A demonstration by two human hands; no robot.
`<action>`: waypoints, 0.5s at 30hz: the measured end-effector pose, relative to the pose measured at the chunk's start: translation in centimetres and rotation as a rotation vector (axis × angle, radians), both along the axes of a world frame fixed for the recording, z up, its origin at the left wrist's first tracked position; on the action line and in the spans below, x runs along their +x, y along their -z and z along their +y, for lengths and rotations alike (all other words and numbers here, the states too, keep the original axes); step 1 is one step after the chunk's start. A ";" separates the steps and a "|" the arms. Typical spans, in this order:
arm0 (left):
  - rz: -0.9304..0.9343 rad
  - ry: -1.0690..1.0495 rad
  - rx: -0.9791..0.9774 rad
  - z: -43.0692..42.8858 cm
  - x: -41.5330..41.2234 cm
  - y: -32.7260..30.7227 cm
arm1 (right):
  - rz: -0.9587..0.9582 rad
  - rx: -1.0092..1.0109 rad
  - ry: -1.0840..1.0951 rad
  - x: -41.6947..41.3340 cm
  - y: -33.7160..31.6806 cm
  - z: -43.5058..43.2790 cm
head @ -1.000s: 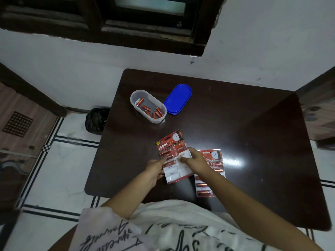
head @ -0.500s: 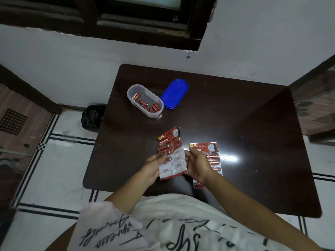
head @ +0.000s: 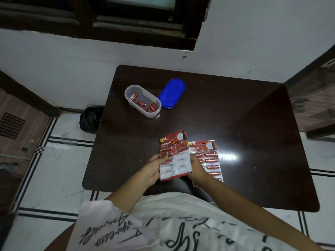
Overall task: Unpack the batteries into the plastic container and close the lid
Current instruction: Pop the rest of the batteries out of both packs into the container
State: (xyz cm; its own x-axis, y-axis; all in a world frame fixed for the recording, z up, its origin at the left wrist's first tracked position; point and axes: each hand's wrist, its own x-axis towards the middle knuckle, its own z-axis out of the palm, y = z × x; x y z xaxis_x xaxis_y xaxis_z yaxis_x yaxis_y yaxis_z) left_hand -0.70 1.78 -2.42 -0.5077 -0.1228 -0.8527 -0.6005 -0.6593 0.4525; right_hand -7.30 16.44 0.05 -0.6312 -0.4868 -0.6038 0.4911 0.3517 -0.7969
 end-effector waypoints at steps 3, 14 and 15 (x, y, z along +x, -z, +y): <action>0.019 -0.038 0.039 0.0 -0.2 -0.2 | 0.105 -0.024 -0.027 0.2 -0.4 0.2; 0.029 0.007 0.113 -0.7 -0.5 -1.2 | -0.392 -0.124 0.222 -1.3 -2.0 0.2; 0.035 0.032 0.102 -0.4 -0.5 -1.3 | -0.415 -0.133 0.197 -1.1 -2.2 -0.1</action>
